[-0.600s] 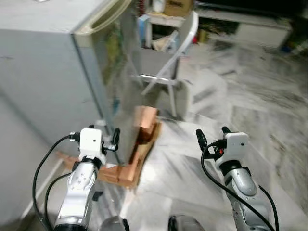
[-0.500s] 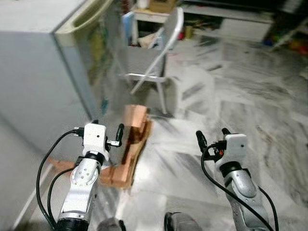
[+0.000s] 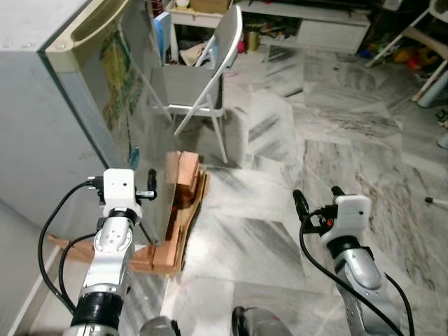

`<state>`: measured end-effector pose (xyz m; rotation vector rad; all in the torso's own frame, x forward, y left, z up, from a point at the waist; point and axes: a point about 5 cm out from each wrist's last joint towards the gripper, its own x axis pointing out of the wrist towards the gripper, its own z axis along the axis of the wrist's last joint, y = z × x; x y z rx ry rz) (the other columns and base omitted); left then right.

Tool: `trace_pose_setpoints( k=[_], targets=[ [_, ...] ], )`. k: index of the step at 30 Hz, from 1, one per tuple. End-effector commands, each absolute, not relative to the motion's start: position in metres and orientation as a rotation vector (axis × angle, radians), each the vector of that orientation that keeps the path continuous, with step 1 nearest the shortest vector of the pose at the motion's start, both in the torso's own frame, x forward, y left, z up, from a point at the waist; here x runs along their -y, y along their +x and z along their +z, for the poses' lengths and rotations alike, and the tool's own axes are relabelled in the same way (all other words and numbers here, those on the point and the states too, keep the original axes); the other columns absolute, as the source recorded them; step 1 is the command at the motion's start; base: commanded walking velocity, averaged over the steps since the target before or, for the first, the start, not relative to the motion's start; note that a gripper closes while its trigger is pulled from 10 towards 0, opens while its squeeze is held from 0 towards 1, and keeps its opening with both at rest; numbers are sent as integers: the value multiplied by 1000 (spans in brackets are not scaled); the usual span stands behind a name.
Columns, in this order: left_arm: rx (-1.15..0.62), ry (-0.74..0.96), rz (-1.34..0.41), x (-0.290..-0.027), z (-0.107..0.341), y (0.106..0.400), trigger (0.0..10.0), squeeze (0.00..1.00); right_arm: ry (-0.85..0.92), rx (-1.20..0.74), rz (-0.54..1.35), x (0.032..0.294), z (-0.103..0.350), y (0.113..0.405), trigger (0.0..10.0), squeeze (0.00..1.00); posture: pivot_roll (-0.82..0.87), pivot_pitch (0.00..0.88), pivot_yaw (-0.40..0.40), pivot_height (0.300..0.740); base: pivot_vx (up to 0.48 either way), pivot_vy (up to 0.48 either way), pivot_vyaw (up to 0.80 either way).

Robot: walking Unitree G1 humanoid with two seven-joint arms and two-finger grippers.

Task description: Restocking fridge

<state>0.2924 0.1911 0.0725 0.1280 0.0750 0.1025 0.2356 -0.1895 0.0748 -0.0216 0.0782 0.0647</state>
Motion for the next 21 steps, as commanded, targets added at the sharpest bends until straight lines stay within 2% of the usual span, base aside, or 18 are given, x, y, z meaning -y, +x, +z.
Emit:
trace_pose_setpoints(
  k=[1, 10, 21],
  targets=[
    [-67, 145, 114, -195, 74, 295, 10000, 0, -24, -78, 60, 192, 77, 233, 10000, 0, -39, 66, -19, 740, 0, 0, 0],
    [-23, 159, 7, -191, 84, 314, 10000, 0, -47, -108, 108, 190, 75, 228, 10000, 0, -46, 79, -26, 740, 0, 0, 0],
    [2, 152, 82, -202, 99, 336, 10000, 0, -33, -127, 124, 192, 74, 216, 10000, 0, -62, 86, -19, 740, 0, 0, 0]
  ],
)
